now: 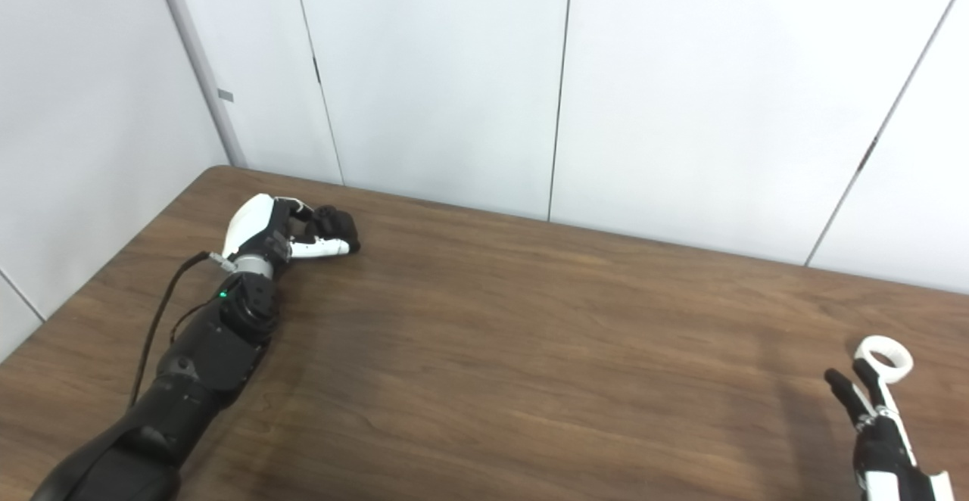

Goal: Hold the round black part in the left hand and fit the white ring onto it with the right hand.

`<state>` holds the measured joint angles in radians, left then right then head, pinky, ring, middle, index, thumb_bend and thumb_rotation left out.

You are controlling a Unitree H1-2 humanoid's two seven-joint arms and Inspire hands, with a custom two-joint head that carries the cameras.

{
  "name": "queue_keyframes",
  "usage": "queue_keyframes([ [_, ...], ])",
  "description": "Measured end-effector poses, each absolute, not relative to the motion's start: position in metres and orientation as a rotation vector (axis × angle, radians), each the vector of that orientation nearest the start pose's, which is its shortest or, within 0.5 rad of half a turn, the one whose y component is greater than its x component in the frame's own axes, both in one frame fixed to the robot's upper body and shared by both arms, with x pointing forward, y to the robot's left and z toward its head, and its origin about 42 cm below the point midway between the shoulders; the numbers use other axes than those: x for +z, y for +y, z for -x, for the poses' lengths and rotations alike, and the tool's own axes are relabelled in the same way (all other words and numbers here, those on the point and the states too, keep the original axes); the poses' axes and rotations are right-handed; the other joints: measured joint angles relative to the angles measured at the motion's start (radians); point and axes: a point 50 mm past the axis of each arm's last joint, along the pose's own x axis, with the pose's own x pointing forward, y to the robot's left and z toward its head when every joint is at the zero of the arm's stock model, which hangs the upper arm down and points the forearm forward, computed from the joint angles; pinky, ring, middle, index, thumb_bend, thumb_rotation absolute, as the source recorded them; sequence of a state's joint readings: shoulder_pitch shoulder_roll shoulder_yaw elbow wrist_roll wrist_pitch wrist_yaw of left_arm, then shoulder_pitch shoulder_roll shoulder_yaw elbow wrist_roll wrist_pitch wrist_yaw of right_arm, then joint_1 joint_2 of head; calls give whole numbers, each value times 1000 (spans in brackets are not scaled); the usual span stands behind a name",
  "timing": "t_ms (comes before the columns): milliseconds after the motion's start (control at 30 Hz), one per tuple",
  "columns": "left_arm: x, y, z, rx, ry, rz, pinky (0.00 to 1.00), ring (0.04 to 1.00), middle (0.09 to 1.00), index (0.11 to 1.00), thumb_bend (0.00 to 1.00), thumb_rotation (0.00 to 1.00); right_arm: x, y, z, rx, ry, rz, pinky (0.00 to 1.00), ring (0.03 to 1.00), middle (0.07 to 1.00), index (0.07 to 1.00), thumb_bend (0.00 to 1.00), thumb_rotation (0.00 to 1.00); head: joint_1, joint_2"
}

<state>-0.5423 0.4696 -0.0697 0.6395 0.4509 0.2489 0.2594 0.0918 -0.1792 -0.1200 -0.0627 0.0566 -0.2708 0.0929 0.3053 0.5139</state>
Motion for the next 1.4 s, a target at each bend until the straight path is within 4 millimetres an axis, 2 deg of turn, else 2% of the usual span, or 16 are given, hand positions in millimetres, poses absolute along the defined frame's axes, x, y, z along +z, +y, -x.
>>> queue_keyframes([
  [167,156,397,-430,376,181,-1057,1000,868,729,483,523,48,118,-299,-249,-28,-250,163,1000,913,882,932,527,1000,-3,2],
  [333,162,385,-416,360,101,-1073,1000,866,725,483,523,48,118,-300,-249,-30,-246,157,1000,926,883,933,530,1000,-8,3],
  [467,167,363,-407,331,28,-1063,1000,856,722,482,524,49,118,-300,-249,-29,-245,154,1000,934,889,937,550,1000,-18,8],
  [667,165,313,-382,227,-74,-1030,1000,867,744,482,524,50,118,-299,-249,-31,-245,166,985,907,877,925,600,1000,-21,6],
  [1000,154,242,-340,79,-159,-998,1000,900,793,483,525,54,118,-298,-249,-41,-246,196,980,889,867,916,569,1000,-51,15],
  [1067,153,231,-333,47,-170,-997,1000,917,812,482,525,56,118,-297,-249,-42,-247,195,996,896,868,911,559,1000,-60,20],
  [1200,151,216,-319,4,-187,-981,1000,944,847,481,525,56,118,-296,-249,-40,-249,197,941,880,865,864,558,1000,-95,32],
  [1400,145,191,-289,-100,-231,-956,1000,939,841,482,524,58,119,-291,-250,-37,-253,209,920,872,858,848,534,979,-159,55],
])
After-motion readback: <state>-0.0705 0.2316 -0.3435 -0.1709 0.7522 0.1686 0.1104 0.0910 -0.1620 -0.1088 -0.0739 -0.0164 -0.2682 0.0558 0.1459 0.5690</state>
